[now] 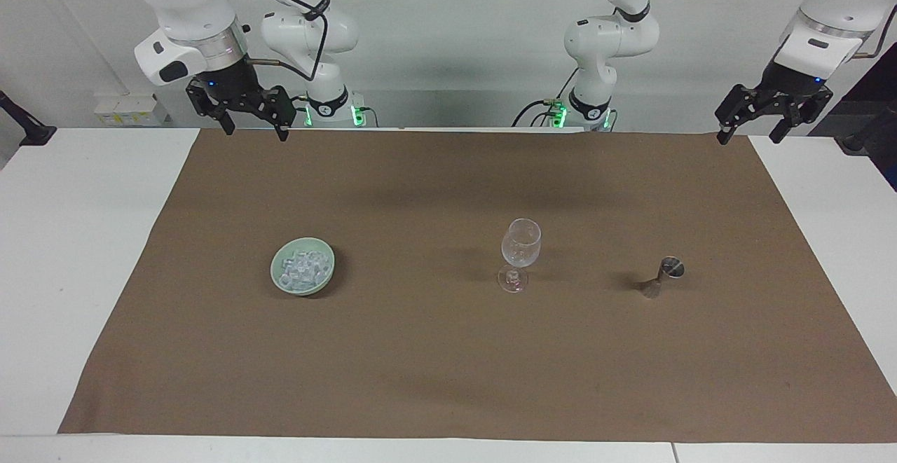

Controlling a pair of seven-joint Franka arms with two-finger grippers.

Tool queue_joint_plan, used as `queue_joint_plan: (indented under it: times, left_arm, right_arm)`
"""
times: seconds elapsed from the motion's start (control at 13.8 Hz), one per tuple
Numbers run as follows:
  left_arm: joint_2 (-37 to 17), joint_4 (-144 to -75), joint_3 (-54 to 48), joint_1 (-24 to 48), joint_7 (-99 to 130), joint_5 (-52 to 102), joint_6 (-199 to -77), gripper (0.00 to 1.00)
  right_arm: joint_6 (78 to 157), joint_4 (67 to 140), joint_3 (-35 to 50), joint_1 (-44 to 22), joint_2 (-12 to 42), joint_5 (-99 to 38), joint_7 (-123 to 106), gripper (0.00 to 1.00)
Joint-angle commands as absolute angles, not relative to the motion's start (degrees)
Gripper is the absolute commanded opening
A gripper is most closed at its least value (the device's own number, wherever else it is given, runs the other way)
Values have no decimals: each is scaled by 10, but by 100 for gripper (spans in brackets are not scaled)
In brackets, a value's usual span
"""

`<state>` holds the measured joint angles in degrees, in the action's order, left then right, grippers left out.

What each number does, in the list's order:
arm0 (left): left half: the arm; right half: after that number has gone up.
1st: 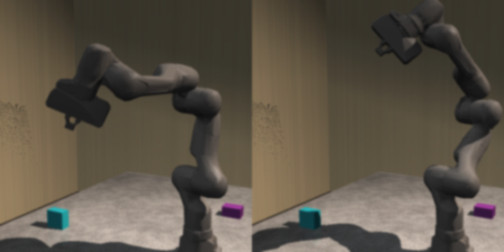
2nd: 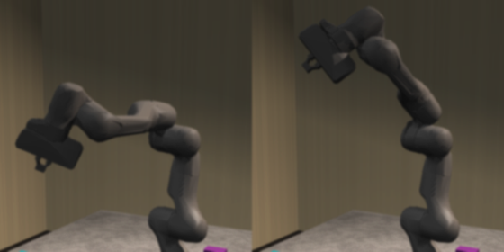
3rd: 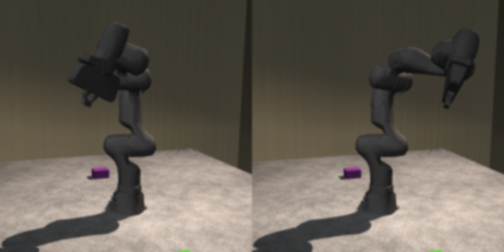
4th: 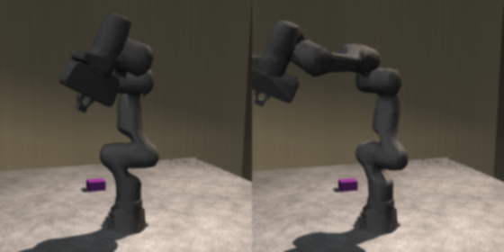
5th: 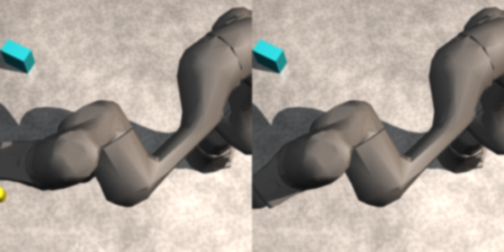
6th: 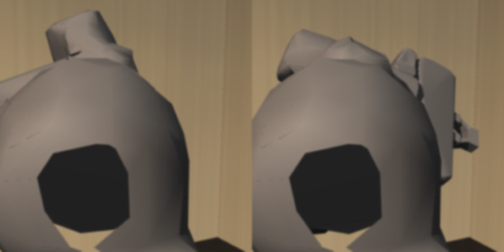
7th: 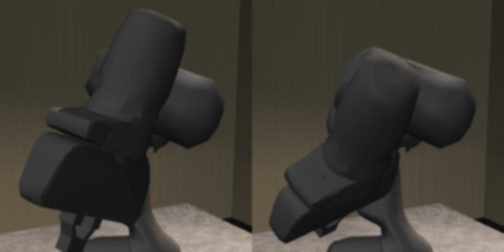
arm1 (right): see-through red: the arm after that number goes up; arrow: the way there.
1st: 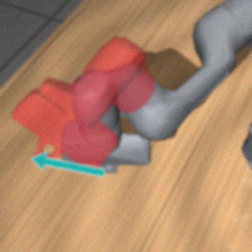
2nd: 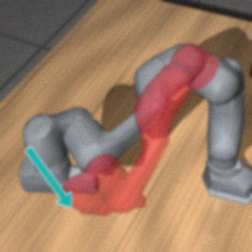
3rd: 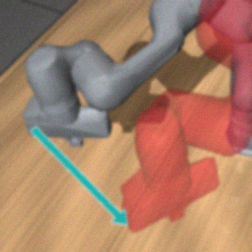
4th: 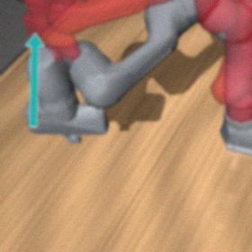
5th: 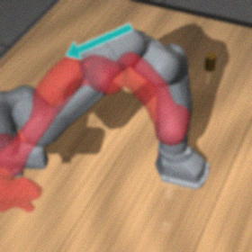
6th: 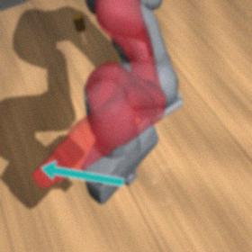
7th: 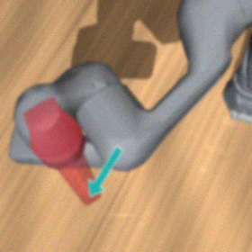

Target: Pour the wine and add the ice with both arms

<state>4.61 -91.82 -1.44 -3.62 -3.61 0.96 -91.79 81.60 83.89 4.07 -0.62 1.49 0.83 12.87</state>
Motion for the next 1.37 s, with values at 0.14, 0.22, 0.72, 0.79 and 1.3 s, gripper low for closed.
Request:
queue_joint_plan:
  times: [0.14,0.22,0.72,0.79,1.3]
  left_arm:
    - [32,-910,-18,-29,-33,4,-917,100]
    - [33,-909,-18,-31,-33,6,-911,100]
    - [11,-907,-22,-18,-52,-16,-892,100]
    - [11,-907,-22,-19,-56,-15,-893,100]
    - [-21,-910,-15,-30,-181,-11,-938,100]
  right_arm:
    - [812,830,42,1,20,-4,118,100]
    - [812,830,42,0,20,-4,118,100]
    - [812,830,42,1,20,-4,118,100]
    - [812,831,42,1,20,-4,118,100]
    - [812,830,42,1,20,-4,118,100]
